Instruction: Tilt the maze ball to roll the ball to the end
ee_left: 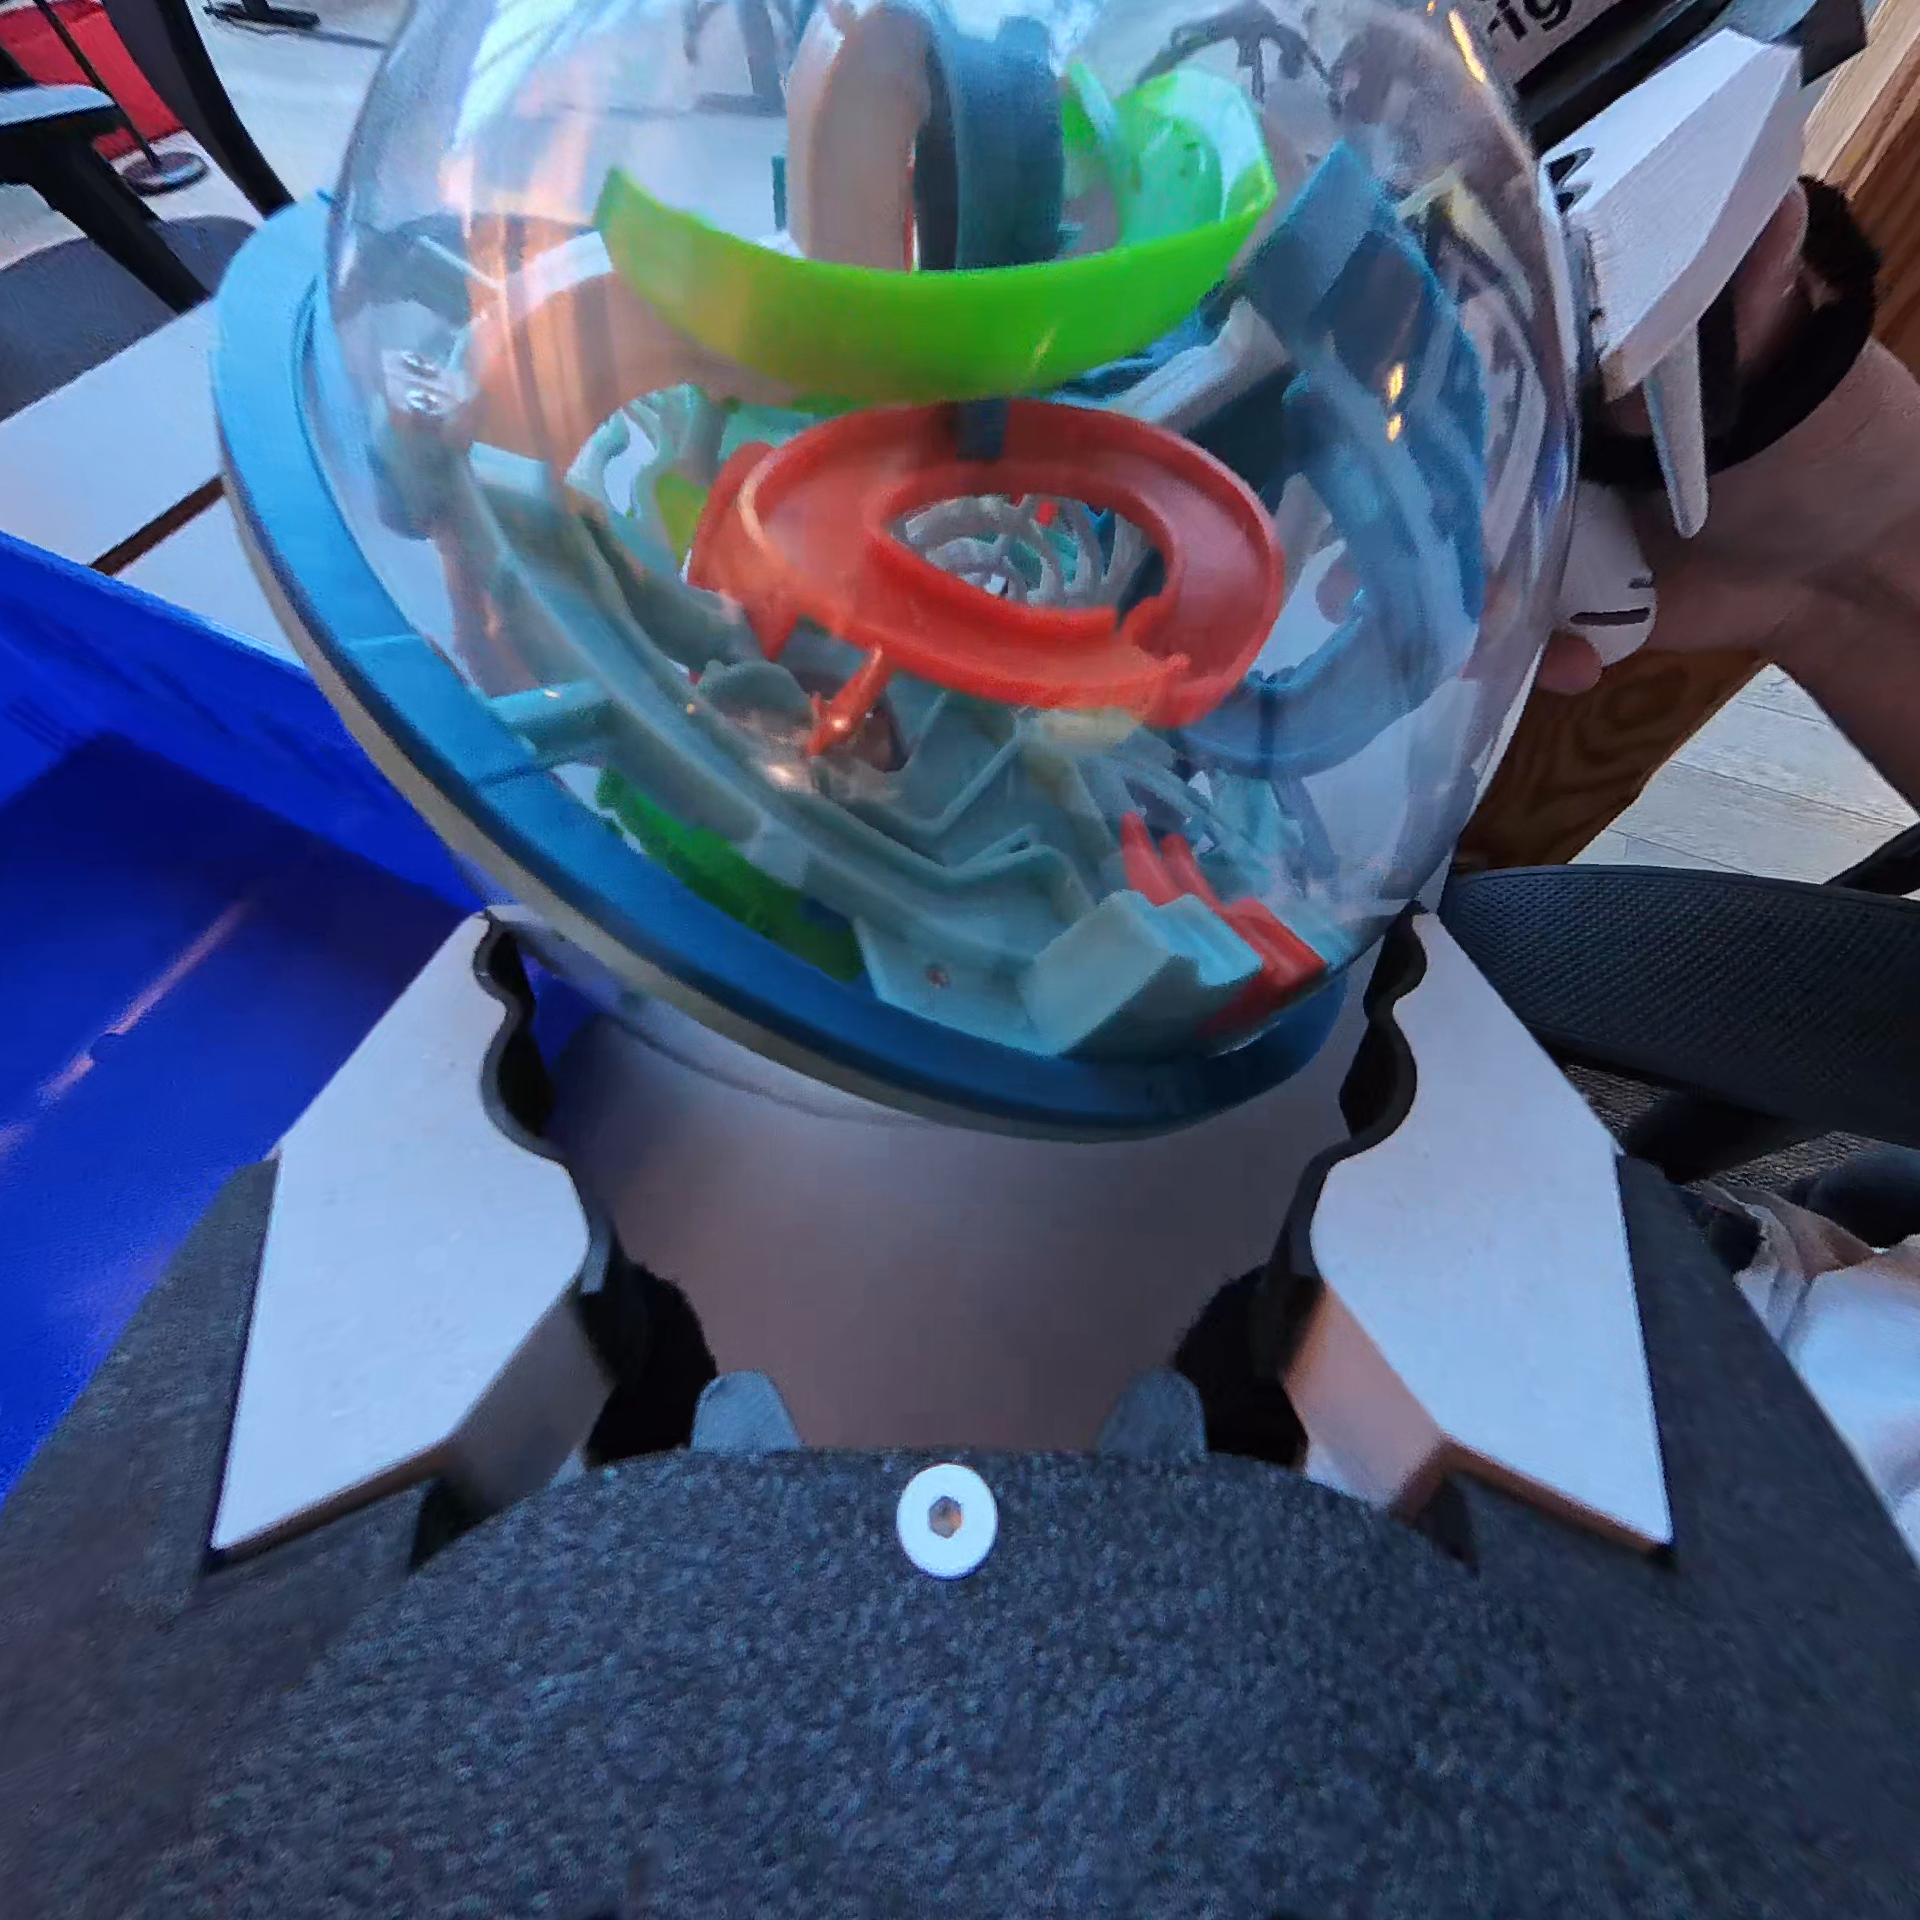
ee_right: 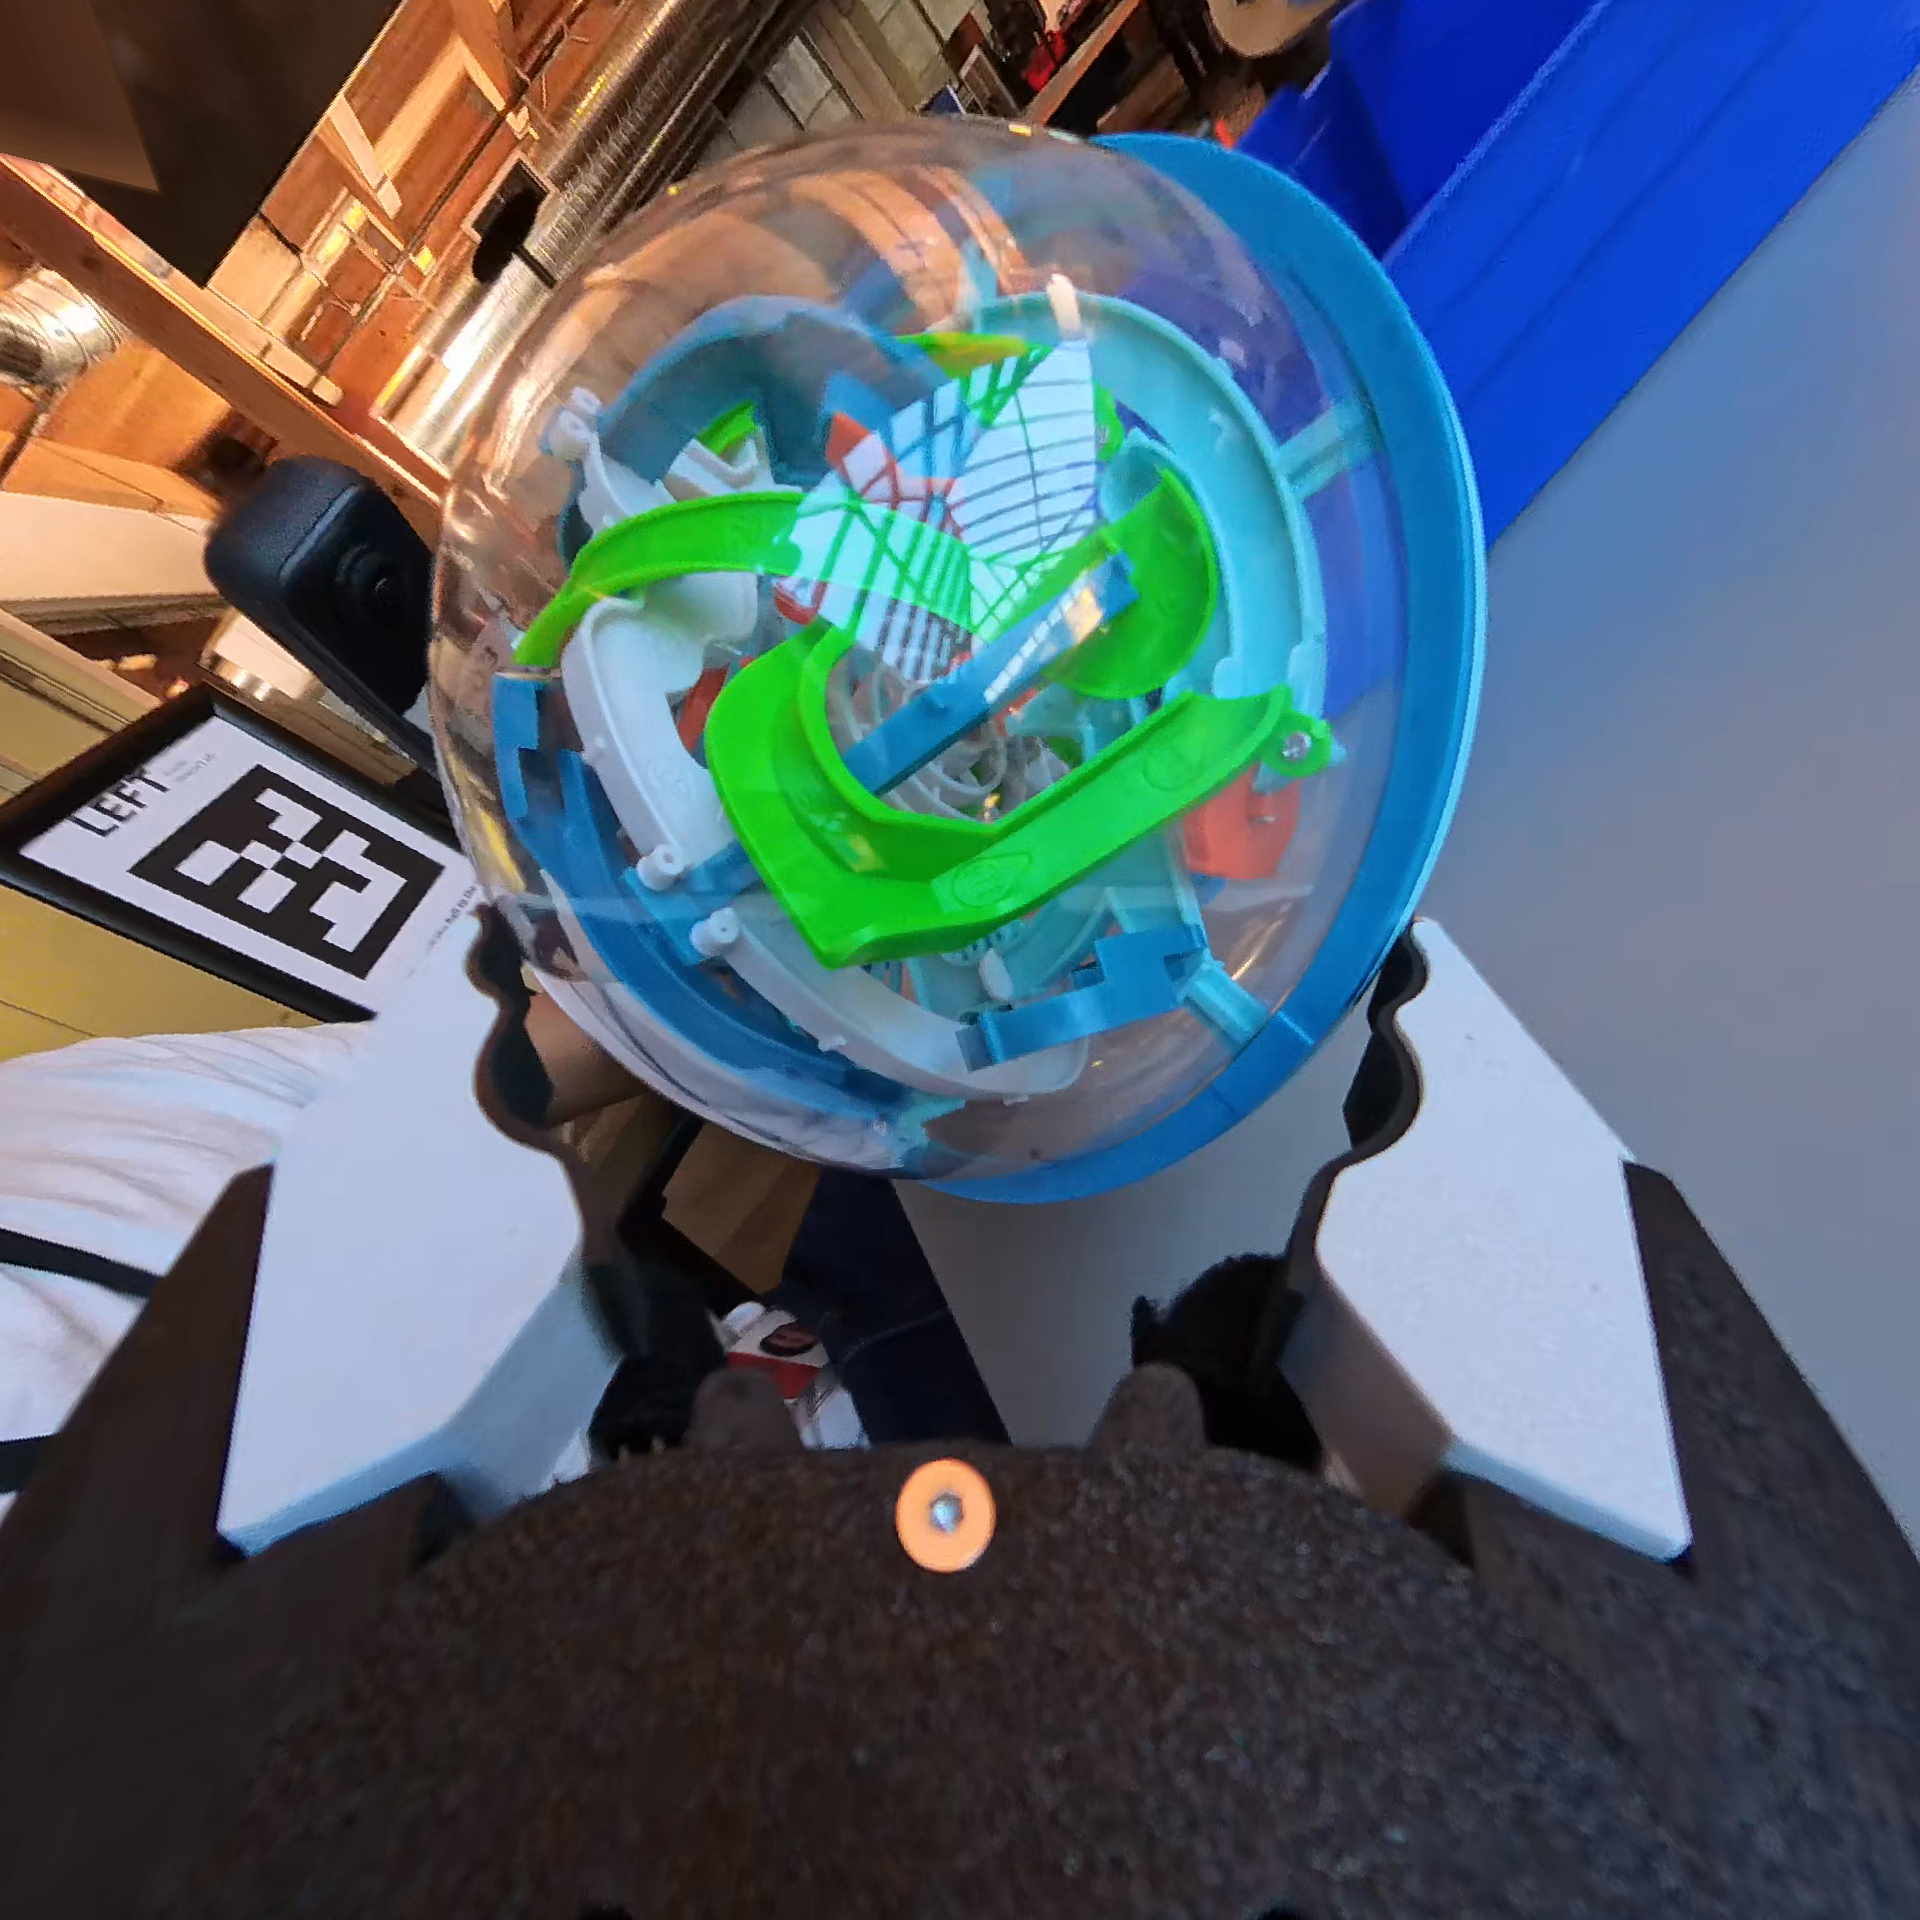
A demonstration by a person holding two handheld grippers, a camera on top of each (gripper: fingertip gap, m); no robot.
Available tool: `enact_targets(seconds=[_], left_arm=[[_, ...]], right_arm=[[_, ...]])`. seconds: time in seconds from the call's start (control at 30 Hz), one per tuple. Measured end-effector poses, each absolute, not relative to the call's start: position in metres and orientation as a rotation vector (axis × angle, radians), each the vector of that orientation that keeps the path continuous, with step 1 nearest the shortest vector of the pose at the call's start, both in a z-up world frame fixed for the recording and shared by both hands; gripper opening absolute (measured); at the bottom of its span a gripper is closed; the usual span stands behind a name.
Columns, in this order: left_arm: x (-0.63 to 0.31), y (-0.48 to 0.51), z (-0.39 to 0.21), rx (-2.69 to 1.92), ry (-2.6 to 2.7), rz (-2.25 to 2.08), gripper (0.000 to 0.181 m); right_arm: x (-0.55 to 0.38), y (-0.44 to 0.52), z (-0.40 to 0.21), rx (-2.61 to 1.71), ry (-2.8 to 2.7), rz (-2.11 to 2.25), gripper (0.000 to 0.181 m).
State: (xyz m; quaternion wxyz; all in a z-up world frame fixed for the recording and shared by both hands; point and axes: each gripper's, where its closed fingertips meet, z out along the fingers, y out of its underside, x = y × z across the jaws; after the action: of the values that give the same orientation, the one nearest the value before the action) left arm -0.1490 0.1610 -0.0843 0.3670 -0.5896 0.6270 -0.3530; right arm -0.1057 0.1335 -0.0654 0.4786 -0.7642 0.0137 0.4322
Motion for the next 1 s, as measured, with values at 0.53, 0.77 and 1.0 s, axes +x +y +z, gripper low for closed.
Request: enact_targets(seconds=[0.53,0.77,1.0], left_arm=[[-0.144,0.161,-0.135,-1.488,1.66,-0.995,0.153],[-0.146,0.164,-0.127,-1.424,1.627,-1.026,0.151],[-0.146,0.163,-0.13,-1.427,1.639,-1.002,0.15]], right_arm=[[-0.102,0.136,-0.099,-1.827,0.078,0.818,0.155],[-0.106,0.136,-0.103,-1.809,0.126,0.934,0.153],[-0.107,0.135,-0.102,-1.823,0.099,0.894,0.152]])
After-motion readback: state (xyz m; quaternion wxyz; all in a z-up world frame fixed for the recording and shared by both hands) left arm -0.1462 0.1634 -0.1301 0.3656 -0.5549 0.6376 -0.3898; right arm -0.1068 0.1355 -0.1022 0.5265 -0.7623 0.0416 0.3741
